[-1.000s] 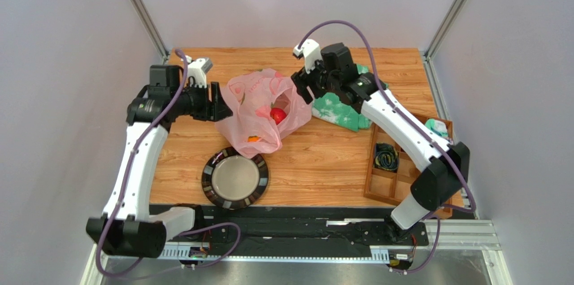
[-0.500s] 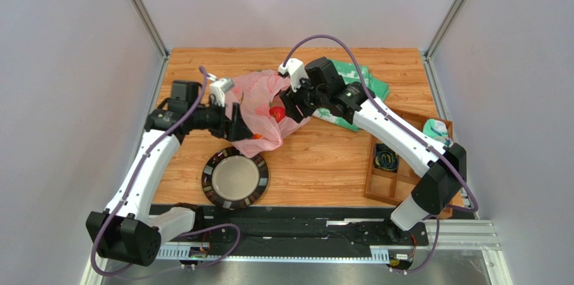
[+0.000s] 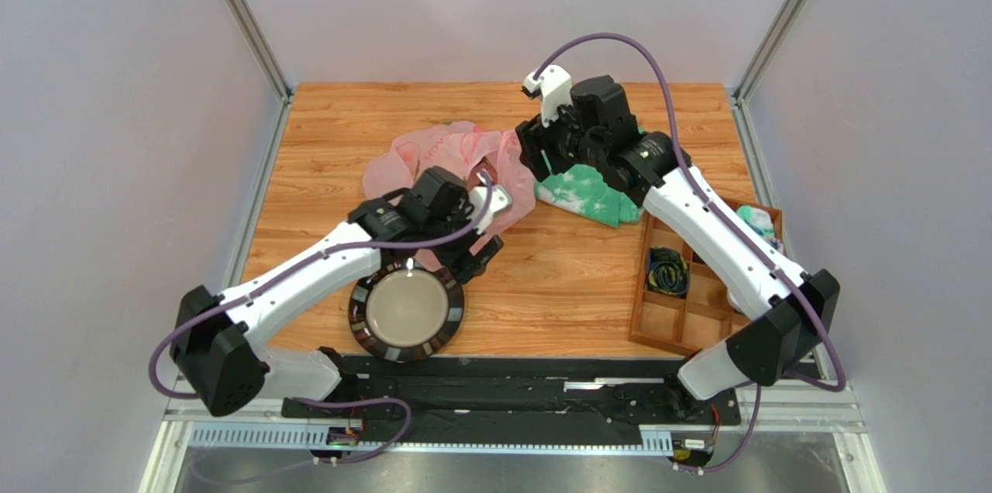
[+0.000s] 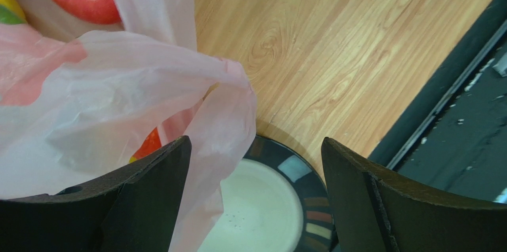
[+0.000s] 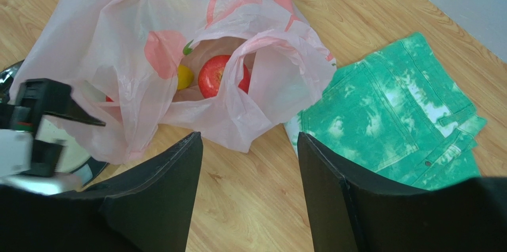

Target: Take the fake fruits out of the plastic bag

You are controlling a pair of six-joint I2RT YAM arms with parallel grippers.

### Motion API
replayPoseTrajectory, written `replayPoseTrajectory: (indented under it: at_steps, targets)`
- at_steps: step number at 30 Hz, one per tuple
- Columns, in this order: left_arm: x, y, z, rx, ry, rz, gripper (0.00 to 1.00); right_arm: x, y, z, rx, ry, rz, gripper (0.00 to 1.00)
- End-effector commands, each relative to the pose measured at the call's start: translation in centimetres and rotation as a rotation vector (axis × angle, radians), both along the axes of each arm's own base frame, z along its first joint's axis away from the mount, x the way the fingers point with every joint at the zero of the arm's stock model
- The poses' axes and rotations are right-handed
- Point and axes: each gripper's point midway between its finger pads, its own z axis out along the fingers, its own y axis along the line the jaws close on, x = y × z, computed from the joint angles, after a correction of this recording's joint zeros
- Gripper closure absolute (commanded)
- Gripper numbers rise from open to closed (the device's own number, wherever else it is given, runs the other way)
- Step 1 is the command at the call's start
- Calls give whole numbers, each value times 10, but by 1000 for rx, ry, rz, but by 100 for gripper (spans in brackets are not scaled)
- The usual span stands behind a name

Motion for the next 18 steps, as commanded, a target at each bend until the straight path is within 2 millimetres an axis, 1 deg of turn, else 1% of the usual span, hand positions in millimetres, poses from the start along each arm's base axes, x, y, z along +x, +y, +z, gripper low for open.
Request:
replayPoseTrajectory:
  at_steps: [1, 2, 3, 4, 6, 7, 8, 9, 10, 11, 12, 13, 14, 15, 16, 17, 18]
  targets:
    - [32, -2, -5, 139, -139, 18, 11, -7, -10, 21, 23, -89, -8, 35]
    - [33, -2, -11, 158, -133, 25, 12, -8, -10, 18, 19, -85, -7, 35]
    - [34, -3, -21, 188, -116, 36, 14, -8, -11, 18, 17, -91, -4, 35]
    - [39, -1, -24, 209, -127, 55, 16, -8, -11, 14, 9, -86, -1, 35]
    - [46, -1, -29, 232, -138, 68, 43, -6, -12, 11, -9, -93, -3, 35]
    - [51, 3, -27, 250, -161, 88, 60, -4, -12, 9, -17, -94, -8, 35]
    - [53, 5, -25, 255, -168, 96, 88, 1, -14, 5, -31, -94, -22, 35]
    - [57, 12, -14, 247, -177, 120, 96, 3, -15, 4, -36, -95, -26, 35]
    - [58, 17, -7, 232, -171, 142, 100, 7, -16, 4, -41, -99, -29, 35]
    - [57, 23, 9, 193, -172, 166, 100, 8, -15, 4, -39, -95, -16, 35]
    - [62, 40, 20, 169, -145, 243, 100, 8, -11, -1, -47, -78, 9, 35]
    - [60, 46, 28, 123, -116, 266, 100, 3, -2, -1, -33, -68, 71, 36]
    - [57, 55, 45, 69, -117, 300, 100, 1, 7, 5, -14, -66, 114, 39]
    - [60, 77, 53, 33, -83, 385, 100, 0, 16, -6, -18, -25, 150, 42]
    - [51, 73, 60, -46, -40, 357, 100, -3, 26, -6, 0, -10, 189, 45]
    - [46, 80, 72, -84, -54, 377, 100, -6, 40, -5, 7, -11, 223, 48]
    - [43, 86, 75, -94, -50, 395, 100, -3, 51, -15, -2, 4, 242, 50]
